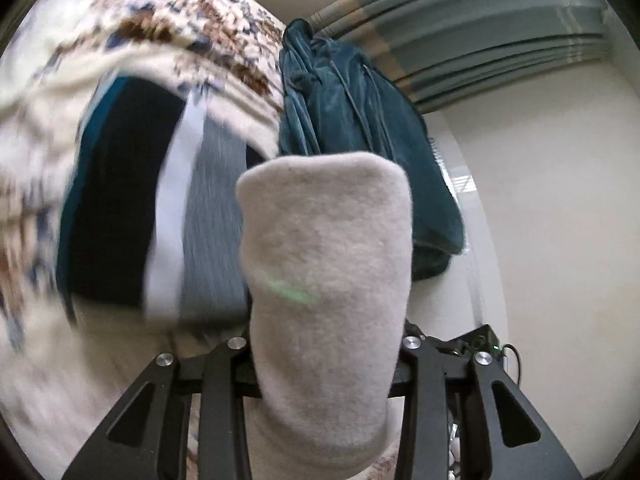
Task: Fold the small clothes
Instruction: 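Carry the shirt with the left gripper and place it on the folded clothes stack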
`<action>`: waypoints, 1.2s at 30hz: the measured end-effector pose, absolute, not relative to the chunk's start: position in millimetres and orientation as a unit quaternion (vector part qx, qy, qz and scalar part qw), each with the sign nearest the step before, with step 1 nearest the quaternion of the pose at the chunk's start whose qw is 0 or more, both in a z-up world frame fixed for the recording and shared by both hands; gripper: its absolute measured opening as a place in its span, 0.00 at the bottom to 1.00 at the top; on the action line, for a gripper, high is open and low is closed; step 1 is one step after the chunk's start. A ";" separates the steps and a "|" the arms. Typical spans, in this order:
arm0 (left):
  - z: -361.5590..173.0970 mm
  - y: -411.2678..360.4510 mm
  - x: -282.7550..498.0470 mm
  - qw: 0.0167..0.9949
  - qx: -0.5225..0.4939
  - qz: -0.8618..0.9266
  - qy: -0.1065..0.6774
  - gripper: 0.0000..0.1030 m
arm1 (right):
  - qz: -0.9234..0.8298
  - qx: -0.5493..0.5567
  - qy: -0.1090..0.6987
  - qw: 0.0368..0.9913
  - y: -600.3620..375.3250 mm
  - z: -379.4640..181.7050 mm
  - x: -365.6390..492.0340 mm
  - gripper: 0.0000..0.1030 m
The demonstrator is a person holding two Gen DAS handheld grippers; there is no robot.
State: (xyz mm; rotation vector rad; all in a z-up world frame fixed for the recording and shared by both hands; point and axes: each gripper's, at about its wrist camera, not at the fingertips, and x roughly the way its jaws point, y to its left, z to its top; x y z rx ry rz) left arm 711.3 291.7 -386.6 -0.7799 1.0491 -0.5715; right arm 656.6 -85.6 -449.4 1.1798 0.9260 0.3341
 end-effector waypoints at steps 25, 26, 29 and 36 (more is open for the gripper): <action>-470.1 355.2 786.1 0.738 -0.356 -0.164 0.550 0.70 | 0.102 0.542 0.455 0.699 -24.8 -529.4 765.0 0.33; -467.0 353.3 785.6 0.753 -0.351 -0.162 0.533 0.60 | 0.102 0.531 0.455 0.707 -22.7 -525.7 765.2 0.09; -451.0 347.1 795.4 0.783 -0.308 -0.162 0.515 0.44 | 0.098 0.501 0.447 0.735 -20.9 -510.1 757.5 0.09; -455.8 337.8 818.8 0.784 -0.274 -0.151 0.537 0.47 | 0.077 0.494 0.470 0.728 -20.6 -514.4 751.0 0.10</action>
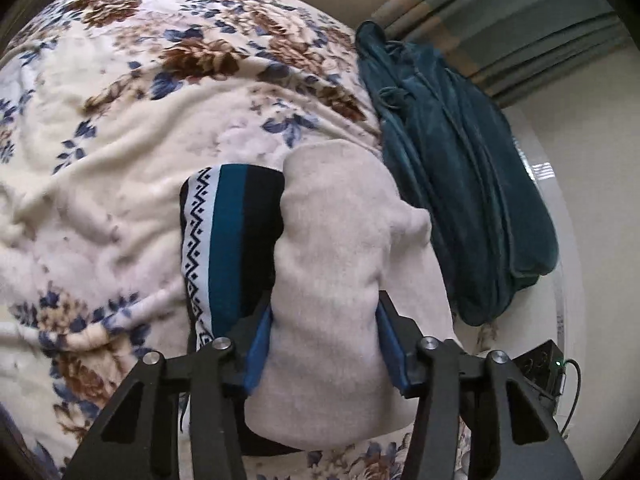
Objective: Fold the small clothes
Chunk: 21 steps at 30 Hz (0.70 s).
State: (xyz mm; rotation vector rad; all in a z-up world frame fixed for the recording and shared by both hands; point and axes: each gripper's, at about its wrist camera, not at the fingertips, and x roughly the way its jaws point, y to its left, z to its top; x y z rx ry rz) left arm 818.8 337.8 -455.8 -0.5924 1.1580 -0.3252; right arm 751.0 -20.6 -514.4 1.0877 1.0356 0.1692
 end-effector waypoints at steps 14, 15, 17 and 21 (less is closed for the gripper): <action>-379.9 288.8 723.1 0.864 -0.092 0.035 0.494 0.98 | -0.040 0.075 0.526 0.846 -5.5 -410.7 709.6 1.00; -376.2 287.8 716.9 0.865 -0.087 0.041 0.493 0.98 | -0.045 0.056 0.520 0.851 -4.7 -401.9 702.8 1.00; -361.5 281.1 695.3 0.868 -0.074 0.053 0.488 0.98 | -0.050 0.022 0.506 0.861 -4.7 -379.7 685.8 1.00; -324.9 270.7 658.3 0.875 -0.061 0.059 0.476 0.98 | -0.054 0.007 0.487 0.871 -10.5 -333.0 648.2 1.00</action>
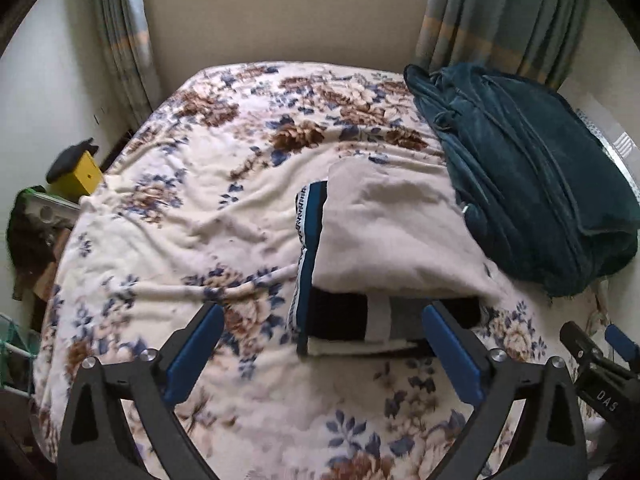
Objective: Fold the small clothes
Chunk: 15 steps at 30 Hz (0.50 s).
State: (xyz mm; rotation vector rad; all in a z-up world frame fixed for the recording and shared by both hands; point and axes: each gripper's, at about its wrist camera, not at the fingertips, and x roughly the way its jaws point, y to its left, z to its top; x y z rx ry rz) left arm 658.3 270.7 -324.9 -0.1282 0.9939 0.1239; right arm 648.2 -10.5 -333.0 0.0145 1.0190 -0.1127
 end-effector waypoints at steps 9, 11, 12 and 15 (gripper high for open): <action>-220.4 242.1 544.9 0.895 -0.048 0.064 0.438 0.98 | -0.041 -0.002 0.438 0.898 -29.8 -202.1 521.3 1.00; -196.7 234.4 511.9 0.899 -0.048 0.070 0.430 0.98 | -0.032 -0.011 0.426 0.904 -31.3 -175.4 490.5 1.00; -187.6 231.5 498.6 0.901 -0.050 0.071 0.425 0.98 | -0.029 -0.021 0.418 0.908 -31.3 -160.7 472.9 1.00; -159.1 219.8 456.9 0.906 -0.049 0.075 0.413 0.98 | -0.014 -0.033 0.396 0.918 -31.9 -119.5 423.6 1.00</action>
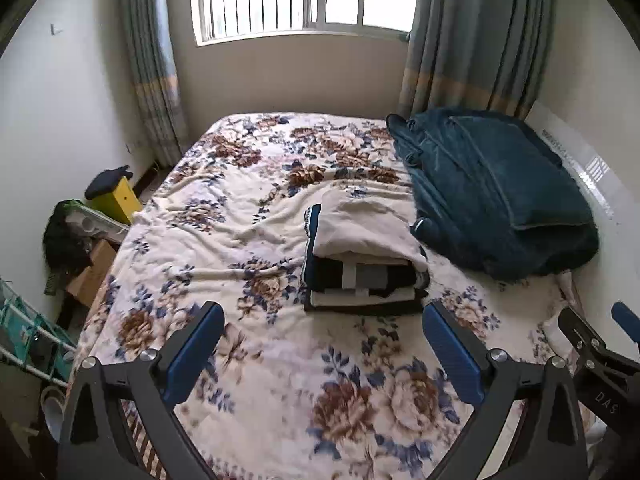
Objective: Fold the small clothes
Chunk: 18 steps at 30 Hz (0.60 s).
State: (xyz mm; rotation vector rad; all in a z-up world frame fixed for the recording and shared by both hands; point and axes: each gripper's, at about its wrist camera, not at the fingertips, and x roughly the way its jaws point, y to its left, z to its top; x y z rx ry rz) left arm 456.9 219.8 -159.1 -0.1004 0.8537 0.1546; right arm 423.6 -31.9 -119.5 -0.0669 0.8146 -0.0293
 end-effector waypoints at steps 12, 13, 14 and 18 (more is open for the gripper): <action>-97.2 195.8 330.1 0.921 -0.037 0.107 0.372 0.98 | 0.036 -0.024 0.351 0.935 -44.8 -20.1 278.6 1.00; -95.2 195.8 324.3 0.921 -0.038 0.107 0.372 0.98 | 0.035 -0.026 0.350 0.936 -45.5 -14.4 268.0 1.00; -93.0 195.8 319.4 0.921 -0.037 0.108 0.372 0.98 | 0.033 -0.027 0.349 0.936 -46.3 -10.2 260.5 1.00; -85.1 198.1 306.1 0.923 -0.037 0.099 0.369 1.00 | 0.024 -0.027 0.343 0.939 -48.2 5.4 236.9 1.00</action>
